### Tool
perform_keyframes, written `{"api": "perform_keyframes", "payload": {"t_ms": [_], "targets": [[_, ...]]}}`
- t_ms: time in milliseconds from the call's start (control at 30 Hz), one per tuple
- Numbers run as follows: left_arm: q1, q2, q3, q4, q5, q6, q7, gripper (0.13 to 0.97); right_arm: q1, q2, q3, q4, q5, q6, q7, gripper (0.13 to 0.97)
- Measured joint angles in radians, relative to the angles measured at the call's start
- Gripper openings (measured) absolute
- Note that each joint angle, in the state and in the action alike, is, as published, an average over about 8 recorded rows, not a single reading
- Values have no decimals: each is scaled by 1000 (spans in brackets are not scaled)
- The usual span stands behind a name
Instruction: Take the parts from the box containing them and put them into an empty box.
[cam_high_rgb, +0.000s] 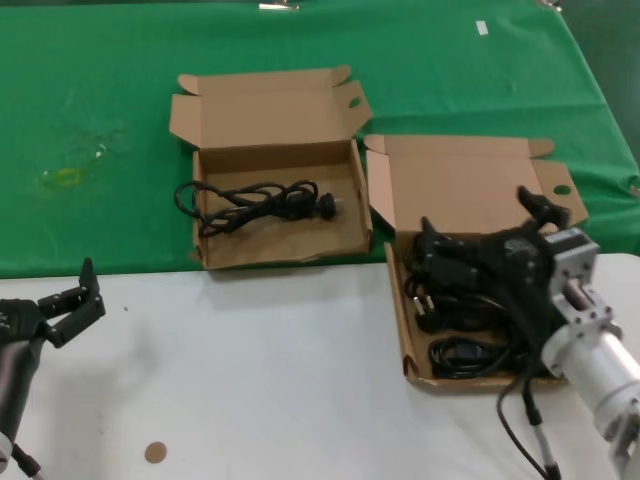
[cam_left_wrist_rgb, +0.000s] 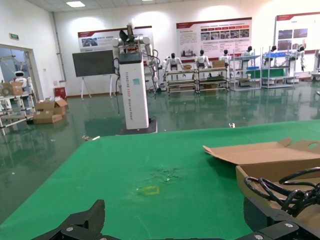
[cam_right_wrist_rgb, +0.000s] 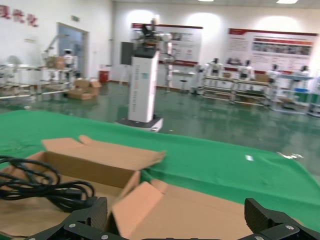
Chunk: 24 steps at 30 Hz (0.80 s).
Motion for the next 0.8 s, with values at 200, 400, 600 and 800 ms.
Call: {"api": "perform_keyframes", "payload": {"t_ms": [200, 400, 600, 800], "targets": [[0, 0, 0, 0, 0, 0, 0, 966, -58, 2, 28, 46, 24, 42, 9, 966], [0, 0, 0, 0, 0, 0, 0, 966, -66, 2, 32, 52, 28, 49, 10, 966], [0, 0, 0, 0, 0, 0, 0, 966, -67, 2, 32, 52, 28, 49, 10, 966], [0, 0, 0, 0, 0, 0, 0, 966, -67, 2, 32, 52, 28, 49, 10, 966]]}}
